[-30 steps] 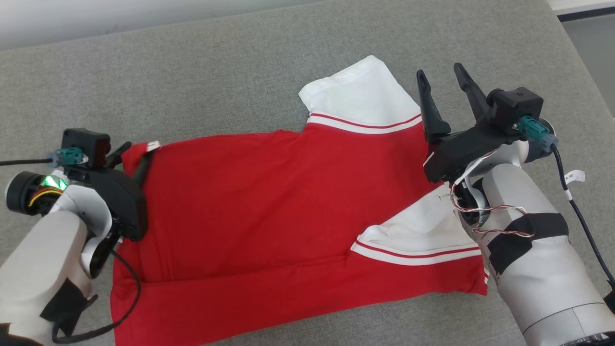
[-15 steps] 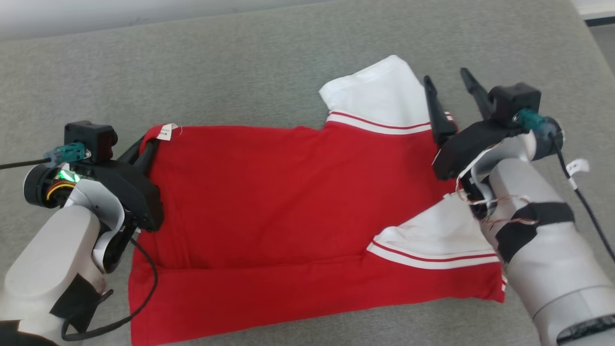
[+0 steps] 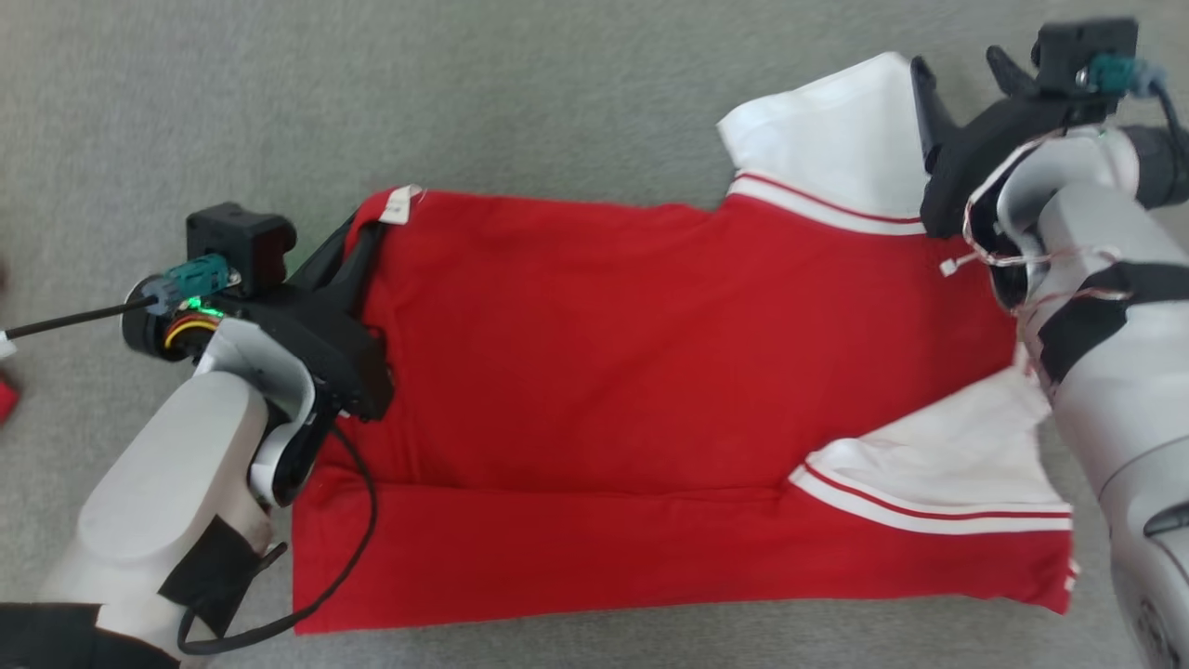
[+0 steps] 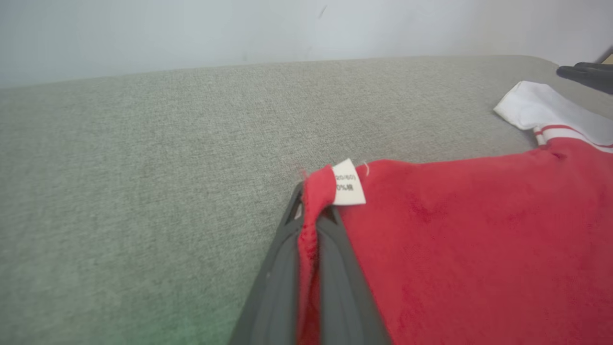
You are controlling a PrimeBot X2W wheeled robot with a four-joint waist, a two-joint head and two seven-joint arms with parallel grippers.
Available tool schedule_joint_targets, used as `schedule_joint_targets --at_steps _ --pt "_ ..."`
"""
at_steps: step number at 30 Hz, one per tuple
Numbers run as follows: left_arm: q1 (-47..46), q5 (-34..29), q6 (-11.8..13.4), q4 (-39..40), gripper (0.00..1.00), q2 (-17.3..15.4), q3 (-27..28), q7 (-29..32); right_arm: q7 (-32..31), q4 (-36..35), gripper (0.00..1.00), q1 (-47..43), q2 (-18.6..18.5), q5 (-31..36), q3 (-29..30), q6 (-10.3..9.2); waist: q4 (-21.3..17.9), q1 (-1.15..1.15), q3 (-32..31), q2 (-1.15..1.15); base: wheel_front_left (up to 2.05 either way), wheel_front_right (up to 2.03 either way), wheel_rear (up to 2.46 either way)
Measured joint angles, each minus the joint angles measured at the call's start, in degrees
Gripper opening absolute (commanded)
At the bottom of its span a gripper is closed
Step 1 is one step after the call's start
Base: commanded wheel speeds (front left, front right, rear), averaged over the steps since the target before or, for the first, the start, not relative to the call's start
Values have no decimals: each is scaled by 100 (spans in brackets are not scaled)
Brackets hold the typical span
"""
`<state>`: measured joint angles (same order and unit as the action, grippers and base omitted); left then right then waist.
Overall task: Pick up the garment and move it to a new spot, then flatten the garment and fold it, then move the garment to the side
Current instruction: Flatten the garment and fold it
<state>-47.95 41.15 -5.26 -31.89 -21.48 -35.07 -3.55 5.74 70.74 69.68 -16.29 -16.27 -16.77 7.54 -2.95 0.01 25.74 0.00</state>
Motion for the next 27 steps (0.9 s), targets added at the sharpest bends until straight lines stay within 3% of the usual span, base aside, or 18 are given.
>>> schedule_joint_targets --at_steps 6,7,8,10,11,22,27 --pt "-21 -32 53 221 0 58 -52 -67 -281 192 100 232 -5 73 21 0 248 0 287 0 0 0 0" --pt "-21 -32 54 247 0 63 -56 -71 -348 216 79 239 -11 75 46 0 282 0 318 0 0 0 0" --pt "-21 -32 56 267 0 68 -62 -73 -394 224 49 260 -29 87 82 0 313 0 347 0 0 0 0" --pt "-21 -29 68 311 0 87 -62 -91 -497 232 27 332 -70 142 137 1 360 0 394 0 0 0 0" --pt "-21 -12 68 325 0 96 -54 -91 -474 235 0 349 -69 163 163 1 377 0 412 0 0 0 0" --pt "203 382 71 156 0 63 214 -242 554 287 0 391 -71 336 352 1 264 0 92 0 0 0 0" --pt "474 446 102 103 0 35 252 -370 827 134 0 -32 35 234 293 0 145 -1 -183 0 0 0 0"
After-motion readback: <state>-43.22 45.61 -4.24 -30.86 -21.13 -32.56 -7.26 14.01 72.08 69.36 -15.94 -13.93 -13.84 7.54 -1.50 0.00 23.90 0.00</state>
